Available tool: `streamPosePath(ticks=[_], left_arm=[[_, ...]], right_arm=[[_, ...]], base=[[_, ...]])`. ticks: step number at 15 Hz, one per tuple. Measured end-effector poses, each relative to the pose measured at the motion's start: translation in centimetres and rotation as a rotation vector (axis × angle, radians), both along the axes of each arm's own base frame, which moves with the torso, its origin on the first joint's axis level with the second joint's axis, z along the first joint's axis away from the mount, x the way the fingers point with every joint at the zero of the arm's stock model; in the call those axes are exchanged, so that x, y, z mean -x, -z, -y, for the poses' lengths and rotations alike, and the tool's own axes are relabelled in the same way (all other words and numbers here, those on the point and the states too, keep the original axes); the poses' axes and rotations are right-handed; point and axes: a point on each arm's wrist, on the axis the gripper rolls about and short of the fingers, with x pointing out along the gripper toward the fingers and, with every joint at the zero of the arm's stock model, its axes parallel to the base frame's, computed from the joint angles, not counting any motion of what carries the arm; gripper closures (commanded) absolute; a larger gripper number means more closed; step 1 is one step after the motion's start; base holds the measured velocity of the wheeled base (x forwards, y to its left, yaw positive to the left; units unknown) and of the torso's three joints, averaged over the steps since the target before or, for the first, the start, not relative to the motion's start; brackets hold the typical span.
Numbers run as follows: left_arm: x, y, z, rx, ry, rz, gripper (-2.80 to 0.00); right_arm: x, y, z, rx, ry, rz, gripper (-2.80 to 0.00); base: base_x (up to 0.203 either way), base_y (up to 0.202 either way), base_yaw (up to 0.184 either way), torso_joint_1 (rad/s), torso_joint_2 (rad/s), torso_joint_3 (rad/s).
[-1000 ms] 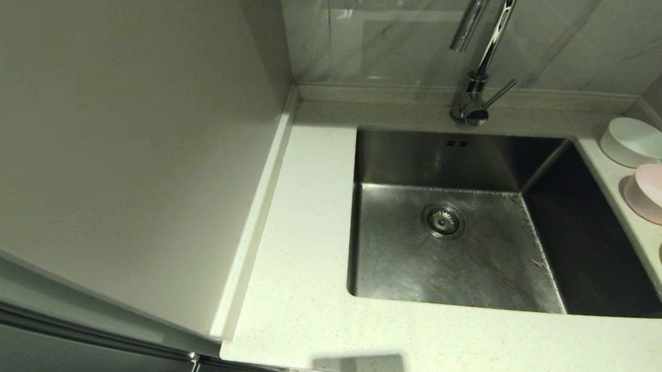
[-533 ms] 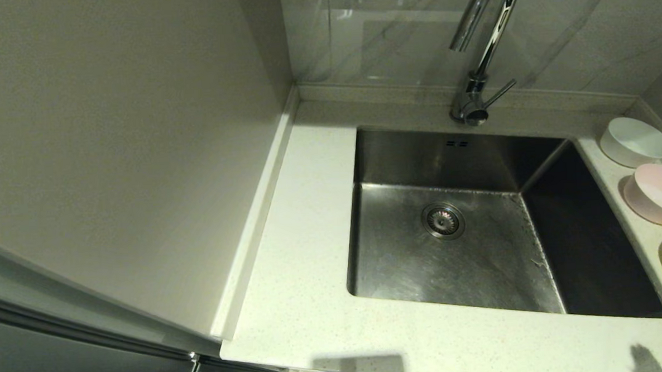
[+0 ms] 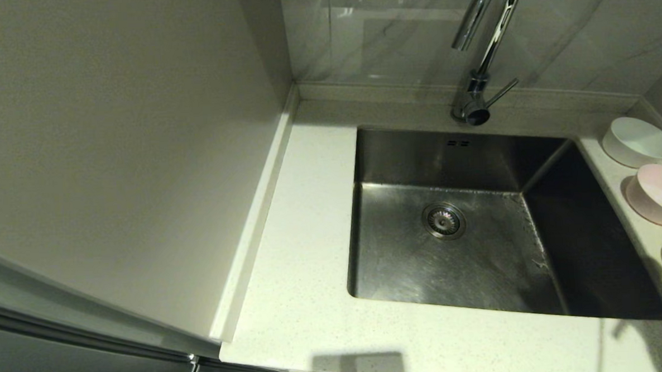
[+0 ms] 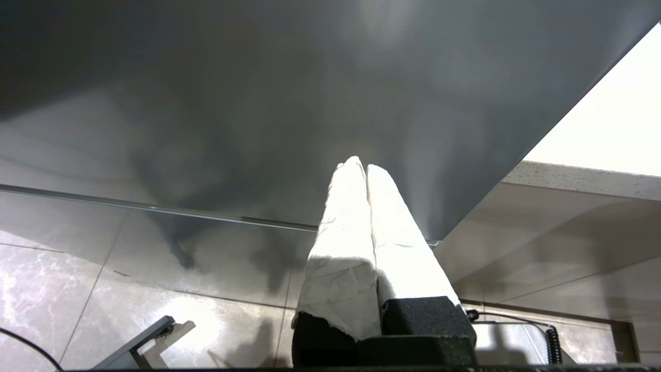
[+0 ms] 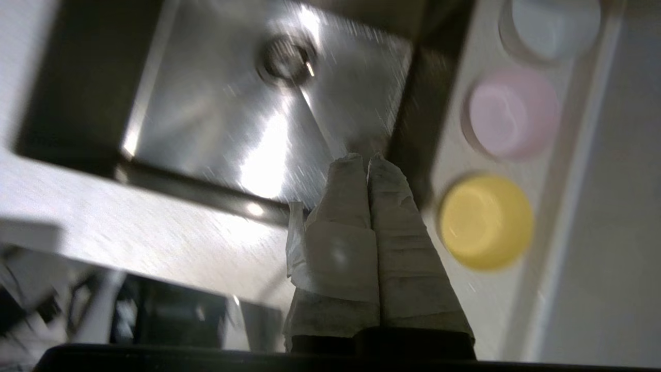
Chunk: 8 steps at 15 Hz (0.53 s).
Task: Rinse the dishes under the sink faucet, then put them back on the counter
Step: Put a bowl into the sink
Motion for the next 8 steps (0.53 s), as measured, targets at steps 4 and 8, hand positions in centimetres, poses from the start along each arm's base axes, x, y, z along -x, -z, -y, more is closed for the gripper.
streamPosePath(ticks=[4, 8], left_arm=[[0.0, 0.0, 0.0, 0.0, 0.0, 0.0, 0.0], [0.0, 0.0, 0.0, 0.0, 0.0, 0.0, 0.0]], right_arm=[[-6.0, -0.3, 1.4, 0.134, 0.108, -0.218, 0.0], [-12.8, 1.0, 4.3, 0.164, 0.196, -0.263, -2.8]], base=[[0.0, 0.0, 0.0, 0.0, 0.0, 0.0], [0.0, 0.0, 0.0, 0.0, 0.0, 0.0]])
